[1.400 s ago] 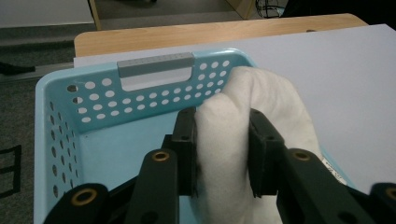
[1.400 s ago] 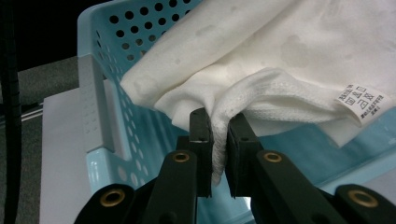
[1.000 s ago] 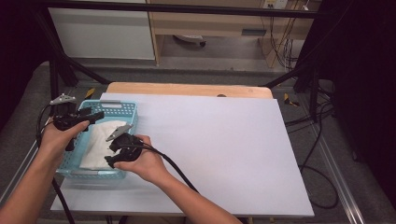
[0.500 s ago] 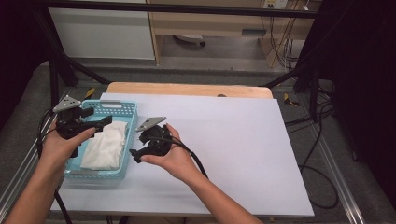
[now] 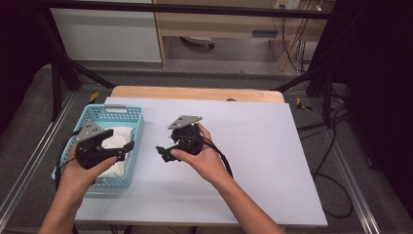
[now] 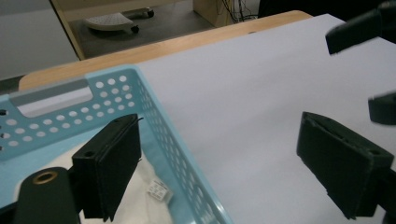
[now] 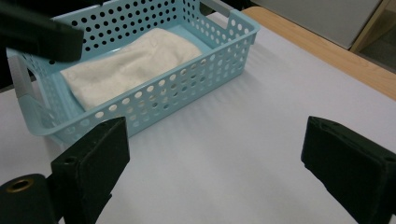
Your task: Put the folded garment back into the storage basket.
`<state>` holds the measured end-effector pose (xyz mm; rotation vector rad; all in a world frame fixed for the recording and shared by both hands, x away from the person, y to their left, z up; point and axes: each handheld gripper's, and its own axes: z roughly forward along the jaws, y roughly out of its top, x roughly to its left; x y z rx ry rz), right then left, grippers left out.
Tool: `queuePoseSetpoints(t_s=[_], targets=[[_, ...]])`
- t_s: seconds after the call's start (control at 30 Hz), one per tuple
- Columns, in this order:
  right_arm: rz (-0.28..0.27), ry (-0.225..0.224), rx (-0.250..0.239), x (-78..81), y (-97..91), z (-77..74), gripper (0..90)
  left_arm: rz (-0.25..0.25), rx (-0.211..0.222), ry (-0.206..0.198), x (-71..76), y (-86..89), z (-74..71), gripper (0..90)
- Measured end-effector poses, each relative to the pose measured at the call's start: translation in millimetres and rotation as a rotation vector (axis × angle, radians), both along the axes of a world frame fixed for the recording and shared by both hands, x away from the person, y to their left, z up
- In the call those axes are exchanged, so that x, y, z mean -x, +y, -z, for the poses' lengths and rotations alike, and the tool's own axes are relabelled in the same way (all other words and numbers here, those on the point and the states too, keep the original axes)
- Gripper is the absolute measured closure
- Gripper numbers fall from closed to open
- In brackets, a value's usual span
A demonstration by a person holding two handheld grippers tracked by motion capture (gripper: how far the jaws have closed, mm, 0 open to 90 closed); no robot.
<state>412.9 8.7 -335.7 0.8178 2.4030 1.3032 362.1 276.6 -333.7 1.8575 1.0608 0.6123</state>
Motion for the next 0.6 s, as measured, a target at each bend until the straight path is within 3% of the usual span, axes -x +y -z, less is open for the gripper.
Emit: queuePoseSetpoints(t_s=[0.07,0.27,0.4,0.6], targets=[[0.007,-0.005,-0.007,-1.0,-4.1,-0.8,7.6,0.003,-0.026,0.0,1.7,-2.8,2.4,13.9],[0.058,-0.029,-0.029,-6.0,-13.6,-3.0,7.6,0.025,-0.036,0.006,12.5,-9.4,4.8,11.3],[0.107,-0.051,-0.045,-9.2,-19.3,-4.3,8.1,0.027,-0.034,0.007,18.1,-11.9,5.9,10.4],[0.12,-0.043,-0.049,-13.0,-31.6,-6.8,7.8,0.028,-0.025,0.006,20.5,-13.1,9.2,8.8]])
